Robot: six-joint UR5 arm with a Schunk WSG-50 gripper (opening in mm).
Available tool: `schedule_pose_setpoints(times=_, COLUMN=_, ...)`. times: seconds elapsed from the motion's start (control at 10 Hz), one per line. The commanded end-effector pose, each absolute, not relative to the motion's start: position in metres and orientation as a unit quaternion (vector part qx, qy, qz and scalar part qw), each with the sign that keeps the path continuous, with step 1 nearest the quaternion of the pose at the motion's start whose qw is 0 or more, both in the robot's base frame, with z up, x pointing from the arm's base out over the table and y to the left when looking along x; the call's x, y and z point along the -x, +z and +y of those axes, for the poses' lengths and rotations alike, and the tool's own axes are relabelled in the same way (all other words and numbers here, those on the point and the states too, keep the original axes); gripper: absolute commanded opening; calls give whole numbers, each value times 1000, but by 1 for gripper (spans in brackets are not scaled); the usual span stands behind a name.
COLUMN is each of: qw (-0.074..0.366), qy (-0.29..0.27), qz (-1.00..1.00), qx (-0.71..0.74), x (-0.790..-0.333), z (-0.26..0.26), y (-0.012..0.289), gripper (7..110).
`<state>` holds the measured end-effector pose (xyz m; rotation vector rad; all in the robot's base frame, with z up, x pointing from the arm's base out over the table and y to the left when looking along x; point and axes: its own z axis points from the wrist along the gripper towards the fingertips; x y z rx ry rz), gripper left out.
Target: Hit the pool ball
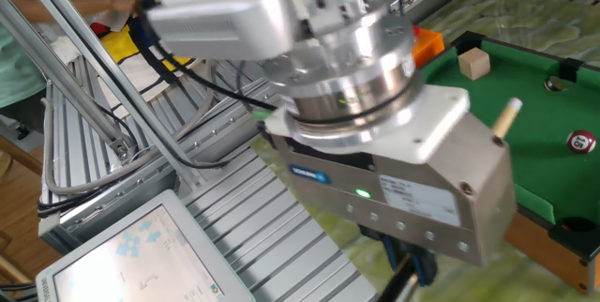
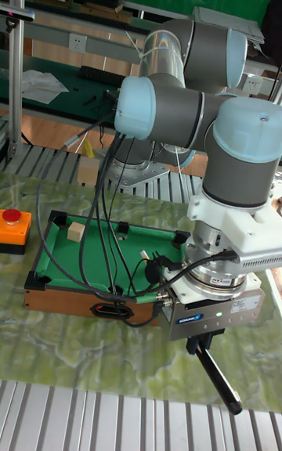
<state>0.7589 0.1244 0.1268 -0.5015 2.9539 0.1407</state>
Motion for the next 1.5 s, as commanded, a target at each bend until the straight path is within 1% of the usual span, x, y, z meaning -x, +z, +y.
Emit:
schedule_pose_setpoints(times=0.0, qw=83, qy=63, qz=982, qx=160, x=-753, z=139, y=122, gripper=7)
schedule_pose_setpoints(times=0.3, qw=86, qy=61, qz=981, qx=160, x=-753, z=139, y=122, gripper=7)
schedule_pose_setpoints(times=0.5, qw=97, qy=75, qz=980, qx=155, x=-766, z=142, y=130, gripper=7)
schedule_pose_setpoints(times=0.8, qw=97, qy=80, qz=981, qx=151, x=-775, z=140, y=143, gripper=7)
schedule_pose_setpoints(times=1.0, qw=106, qy=94, qz=978, qx=155, x=-773, z=150, y=142, gripper=7)
schedule_pose_setpoints(times=1.2, qw=122, qy=119, qz=974, qx=150, x=-776, z=167, y=148, gripper=7)
schedule_pose_setpoints(times=1.4, qw=135, qy=132, qz=971, qx=148, x=-782, z=173, y=153, gripper=7)
